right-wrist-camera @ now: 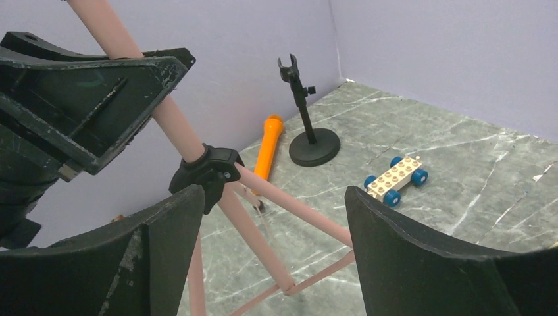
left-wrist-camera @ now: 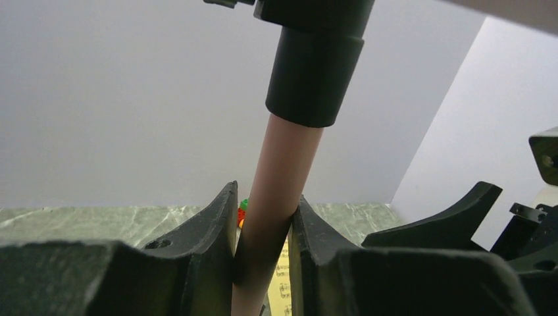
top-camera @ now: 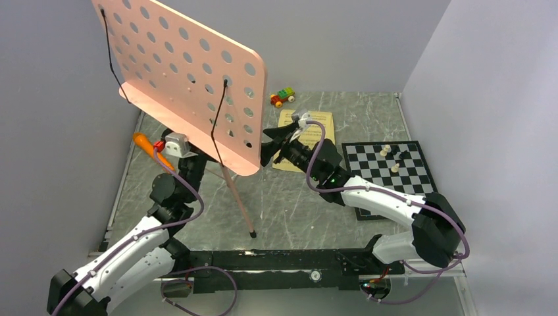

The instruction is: Pack up the instrument practice props

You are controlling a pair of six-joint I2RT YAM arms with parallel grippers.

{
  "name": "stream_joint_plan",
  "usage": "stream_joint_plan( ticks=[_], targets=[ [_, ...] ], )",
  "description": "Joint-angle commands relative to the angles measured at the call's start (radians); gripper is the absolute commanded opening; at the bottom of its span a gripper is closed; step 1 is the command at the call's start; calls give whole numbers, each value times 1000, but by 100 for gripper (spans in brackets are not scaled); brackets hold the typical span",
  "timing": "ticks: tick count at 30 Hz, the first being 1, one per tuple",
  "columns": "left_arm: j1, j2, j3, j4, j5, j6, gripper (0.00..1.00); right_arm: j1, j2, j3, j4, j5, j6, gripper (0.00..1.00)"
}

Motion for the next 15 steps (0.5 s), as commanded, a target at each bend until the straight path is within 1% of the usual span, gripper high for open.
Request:
stream_joint_plan(
  ticks=[1,4,8,12,15],
  targets=[
    [-19,28,-72,-538,-357,-213,0,8,-17,24,26,60,-41,83],
    [-19,51,-6,-625,-452,-235,0,8,-15,31,18,76,-37,83],
    [-21,101,62,-688,-516,-261,0,8,-11,47,-2,81,-31,83],
    [-24,150,109,-698,-521,-266,0,8,-6,53,-3,80,-31,83],
    [-27,175,89,-688,-493,-291,0,8,-5,56,-12,75,-32,83]
  ],
)
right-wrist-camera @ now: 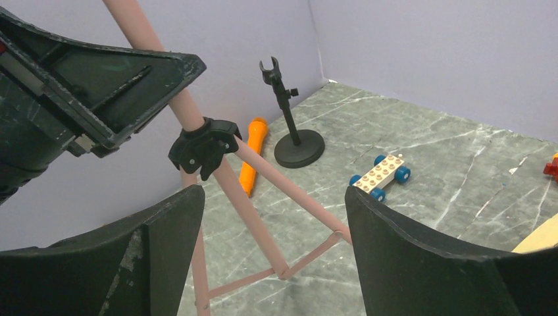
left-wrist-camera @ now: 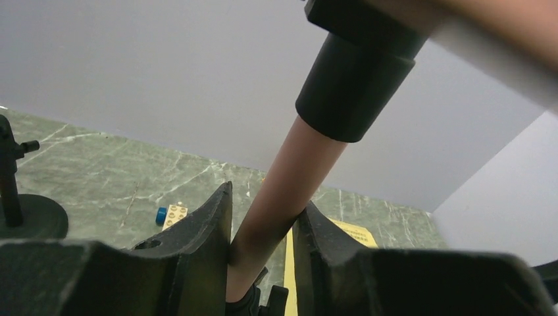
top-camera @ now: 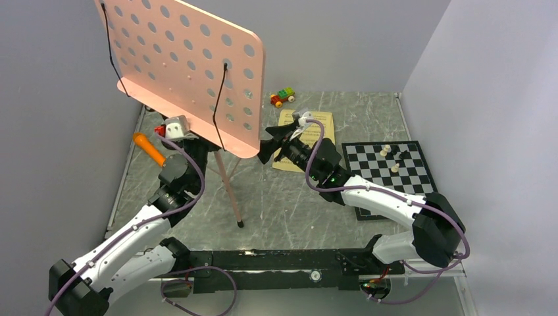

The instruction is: Pack up the instrument practice props

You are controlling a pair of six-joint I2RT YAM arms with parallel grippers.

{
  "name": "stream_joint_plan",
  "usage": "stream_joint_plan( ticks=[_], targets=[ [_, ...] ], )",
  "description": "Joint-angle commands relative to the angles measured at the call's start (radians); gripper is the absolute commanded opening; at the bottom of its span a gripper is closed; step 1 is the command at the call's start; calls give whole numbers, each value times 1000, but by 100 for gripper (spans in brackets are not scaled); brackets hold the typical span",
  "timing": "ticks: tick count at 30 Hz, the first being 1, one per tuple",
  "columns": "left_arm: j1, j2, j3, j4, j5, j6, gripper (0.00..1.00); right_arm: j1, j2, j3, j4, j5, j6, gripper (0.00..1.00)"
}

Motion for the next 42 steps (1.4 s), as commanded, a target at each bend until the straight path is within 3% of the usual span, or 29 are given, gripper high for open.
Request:
stream_joint_plan(
  ticks=[1,6,14,30,36,38,42],
  targets=[
    [8,96,-110,-393,-179,-171,0,0,-7,46,13,12,-16,83],
    [8,56,-193,-332,-55,-184,2,0,-9,37,17,2,-18,83],
    [6,-22,-165,-357,46,-144,32,0,17,70,67,-48,-13,84],
    [1,-105,-126,-376,179,-120,63,28,32,112,71,-71,-21,86],
    [-5,-283,-167,-465,202,-161,73,30,47,131,107,-80,-34,87],
    [-6,-364,-191,-533,169,-184,80,29,64,152,120,-84,-33,87],
    [-6,-523,-230,-662,108,-238,83,42,111,197,162,-92,-26,87]
  ],
)
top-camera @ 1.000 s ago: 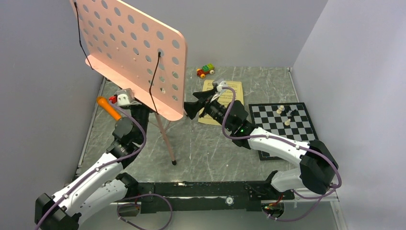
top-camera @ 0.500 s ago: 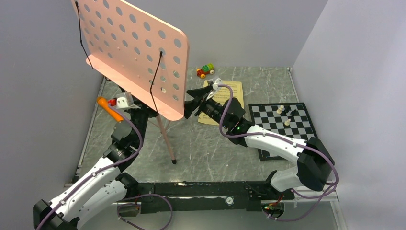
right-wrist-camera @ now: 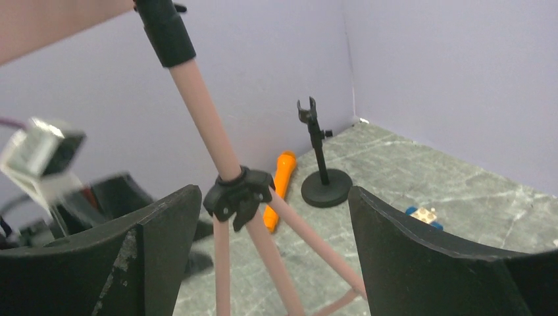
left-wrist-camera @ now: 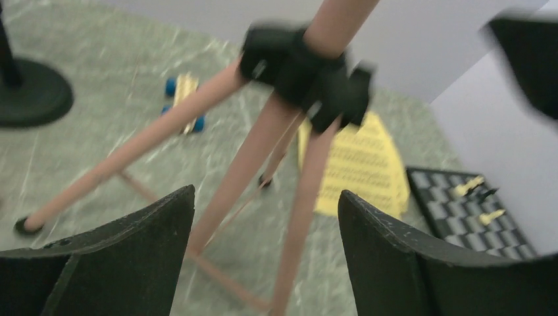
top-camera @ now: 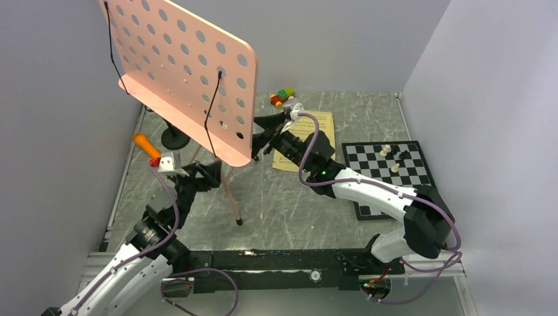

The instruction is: Pack up the instrument practice props

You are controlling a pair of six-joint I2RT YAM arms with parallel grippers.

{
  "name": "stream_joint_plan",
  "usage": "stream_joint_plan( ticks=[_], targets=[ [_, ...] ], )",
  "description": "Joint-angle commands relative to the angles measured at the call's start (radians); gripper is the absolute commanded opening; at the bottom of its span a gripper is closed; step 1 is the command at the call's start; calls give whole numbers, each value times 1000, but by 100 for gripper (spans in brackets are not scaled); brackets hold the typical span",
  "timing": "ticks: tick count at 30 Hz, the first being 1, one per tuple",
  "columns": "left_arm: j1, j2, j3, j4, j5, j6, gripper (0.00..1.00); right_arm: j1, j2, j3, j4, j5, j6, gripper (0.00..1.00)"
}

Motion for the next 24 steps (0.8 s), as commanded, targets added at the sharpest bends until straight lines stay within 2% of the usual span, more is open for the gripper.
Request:
stream_joint_plan(
  ticks=[1,5,11,24],
  targets=[
    [-5,-125,-44,-288,-62,-97,83,22,49,96,121,-23,-9,86],
    [-5,-159,-51,-388,-147,-151,82,73,131,184,118,5,-41,86],
    [-5,-142,-22,-504,-234,-214,81,142,198,263,87,167,-98,86],
    [-4,-160,-29,-509,-266,-215,80,206,318,353,168,362,-129,85]
  ],
)
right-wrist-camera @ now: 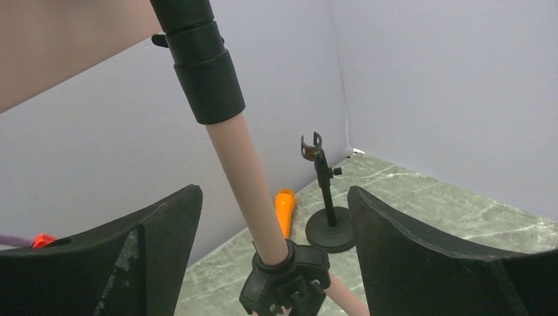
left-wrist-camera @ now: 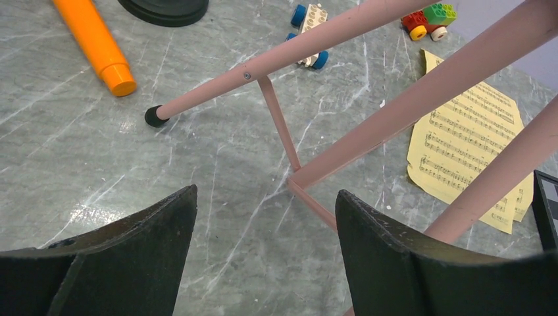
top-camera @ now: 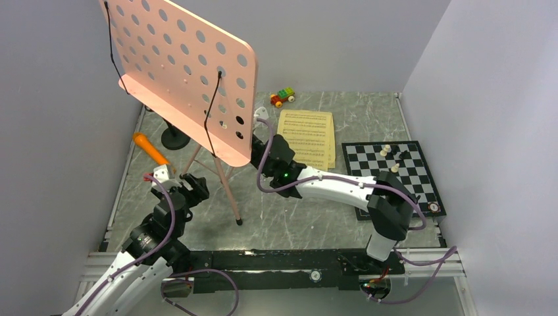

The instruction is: Pack up the instrument practice props

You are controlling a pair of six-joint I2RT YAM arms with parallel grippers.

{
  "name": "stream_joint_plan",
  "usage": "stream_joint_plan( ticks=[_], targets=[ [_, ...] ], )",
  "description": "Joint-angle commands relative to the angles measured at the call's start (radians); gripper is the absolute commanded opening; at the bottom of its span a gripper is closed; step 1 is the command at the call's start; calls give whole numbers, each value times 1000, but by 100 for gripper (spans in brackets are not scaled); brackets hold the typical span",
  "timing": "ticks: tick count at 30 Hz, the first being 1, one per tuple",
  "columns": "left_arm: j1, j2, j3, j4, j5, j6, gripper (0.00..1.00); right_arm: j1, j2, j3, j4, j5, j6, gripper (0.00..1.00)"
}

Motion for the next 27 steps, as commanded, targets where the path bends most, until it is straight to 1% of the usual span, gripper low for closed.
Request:
stream_joint_plan(
  ticks=[1,7,15,23,27],
  targets=[
    [-3,-1,34,-2,-26,-12,80,12,38,67,101,79,-25,85],
    [-3,-25,34,-15,-35,-1,80,16,80,121,102,99,-50,82],
    [-3,-33,29,-23,-29,-15,79,20,122,169,101,113,-84,75],
    [-4,-38,31,-29,-28,-11,78,20,148,210,97,87,-119,63],
    [-4,-43,31,-38,-30,-14,78,20,153,216,97,69,-120,54]
  ],
)
